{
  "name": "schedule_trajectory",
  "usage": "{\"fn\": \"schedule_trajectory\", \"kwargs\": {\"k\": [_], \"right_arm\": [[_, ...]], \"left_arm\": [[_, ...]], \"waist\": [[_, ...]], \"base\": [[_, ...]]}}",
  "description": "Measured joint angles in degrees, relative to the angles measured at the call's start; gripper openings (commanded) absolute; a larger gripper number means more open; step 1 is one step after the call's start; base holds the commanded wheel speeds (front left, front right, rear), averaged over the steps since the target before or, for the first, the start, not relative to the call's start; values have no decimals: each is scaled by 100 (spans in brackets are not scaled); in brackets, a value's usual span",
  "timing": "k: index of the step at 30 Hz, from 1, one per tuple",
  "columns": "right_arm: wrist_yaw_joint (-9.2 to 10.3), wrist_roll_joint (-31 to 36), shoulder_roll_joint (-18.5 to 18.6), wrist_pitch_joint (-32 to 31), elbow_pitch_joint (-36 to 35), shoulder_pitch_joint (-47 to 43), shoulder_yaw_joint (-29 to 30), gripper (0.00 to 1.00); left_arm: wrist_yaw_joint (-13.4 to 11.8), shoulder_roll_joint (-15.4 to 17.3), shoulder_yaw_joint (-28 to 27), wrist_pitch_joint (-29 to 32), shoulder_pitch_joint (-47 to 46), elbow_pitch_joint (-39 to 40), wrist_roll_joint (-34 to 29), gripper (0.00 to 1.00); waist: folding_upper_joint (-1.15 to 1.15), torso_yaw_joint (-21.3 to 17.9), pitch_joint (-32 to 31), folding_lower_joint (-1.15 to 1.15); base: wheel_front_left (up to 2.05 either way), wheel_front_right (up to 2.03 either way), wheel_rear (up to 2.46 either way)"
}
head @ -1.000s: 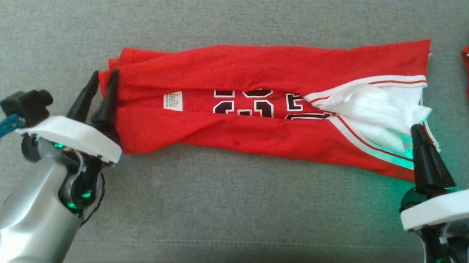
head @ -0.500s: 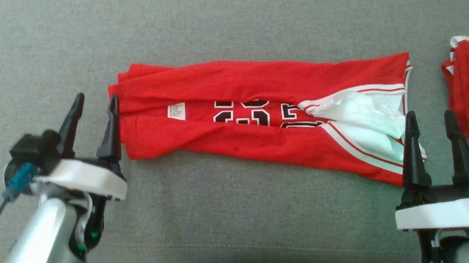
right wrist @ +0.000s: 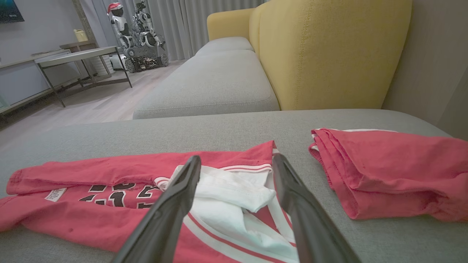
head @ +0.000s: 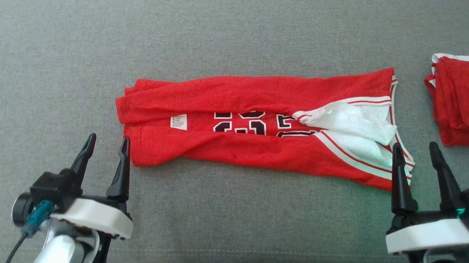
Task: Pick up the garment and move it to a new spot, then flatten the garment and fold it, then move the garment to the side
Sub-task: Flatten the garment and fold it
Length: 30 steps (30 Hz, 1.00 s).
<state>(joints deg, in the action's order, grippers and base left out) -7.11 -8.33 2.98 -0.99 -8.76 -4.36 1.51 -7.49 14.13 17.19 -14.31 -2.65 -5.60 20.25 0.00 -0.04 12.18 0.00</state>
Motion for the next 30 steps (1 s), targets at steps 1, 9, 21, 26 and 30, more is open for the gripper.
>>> {"fn": "schedule_trajectory", "kwargs": {"k": [1,9,21,26,30], "right_arm": [[0,2,-5,0,11,0,1,100],[0,1,-23,-1,65,1,35,100],[0,-11,215,-437,766,736,135,100],[0,-42,430,-1083,1282,1229,23,100],[0,-3,461,-1553,1579,1429,69,100]], "left_arm": [[0,-1,-1,0,-1,0,0,100],[25,-36,-3,0,-1,-4,-54,100],[178,-182,40,0,-400,48,-113,100],[303,-323,62,0,-717,51,-204,100],[382,-411,49,0,-837,37,-224,100]], "waist": [[0,1,-8,0],[0,20,-17,0],[0,136,415,0],[0,255,705,0],[0,318,907,0]], "base": [[0,0,0],[0,0,0],[0,0,0],[0,0,0],[0,0,0]]}}
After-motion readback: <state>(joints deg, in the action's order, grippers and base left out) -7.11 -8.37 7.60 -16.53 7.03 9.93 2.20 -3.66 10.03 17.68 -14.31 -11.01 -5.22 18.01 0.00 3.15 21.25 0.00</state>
